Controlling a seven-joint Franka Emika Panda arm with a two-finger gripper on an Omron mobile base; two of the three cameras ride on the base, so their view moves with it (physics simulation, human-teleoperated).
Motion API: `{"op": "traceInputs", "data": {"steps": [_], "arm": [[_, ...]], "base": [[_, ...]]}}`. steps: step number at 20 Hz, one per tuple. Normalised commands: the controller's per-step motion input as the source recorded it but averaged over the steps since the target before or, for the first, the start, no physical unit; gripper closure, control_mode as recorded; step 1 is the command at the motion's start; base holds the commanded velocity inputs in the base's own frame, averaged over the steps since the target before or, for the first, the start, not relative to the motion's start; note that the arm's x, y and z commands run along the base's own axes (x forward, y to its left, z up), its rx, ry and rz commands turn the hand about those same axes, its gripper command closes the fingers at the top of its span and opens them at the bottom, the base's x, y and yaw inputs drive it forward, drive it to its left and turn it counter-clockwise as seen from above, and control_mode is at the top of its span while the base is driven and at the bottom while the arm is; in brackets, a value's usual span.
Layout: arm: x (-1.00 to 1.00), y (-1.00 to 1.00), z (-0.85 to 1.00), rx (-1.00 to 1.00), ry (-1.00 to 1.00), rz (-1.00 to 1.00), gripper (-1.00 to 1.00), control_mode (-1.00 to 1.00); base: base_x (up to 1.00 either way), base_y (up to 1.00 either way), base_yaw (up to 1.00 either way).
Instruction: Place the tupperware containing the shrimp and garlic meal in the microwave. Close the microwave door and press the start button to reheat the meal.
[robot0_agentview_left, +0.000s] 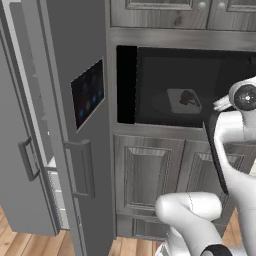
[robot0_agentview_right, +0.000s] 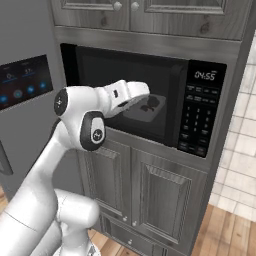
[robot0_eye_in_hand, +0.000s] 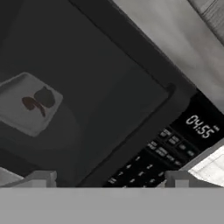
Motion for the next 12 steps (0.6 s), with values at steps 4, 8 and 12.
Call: {"op": "traceInputs", "data": {"steps": [4,8,12], "arm": [[-0.64,-0.13,0.00,0.82,-0.14,-0.23,-1.00,-1.00],[-0.27,-0.44,-0.19,0.83,-0.44,-0.20,-1.00,-1.00],[-0.17,-0.64,-0.68,0.67,-0.52,-0.20,-1.00,-1.00]], "base": [[0.00,0.00,0.00],[0.00,0.00,0.00],[0.00,0.00,0.00]]}}
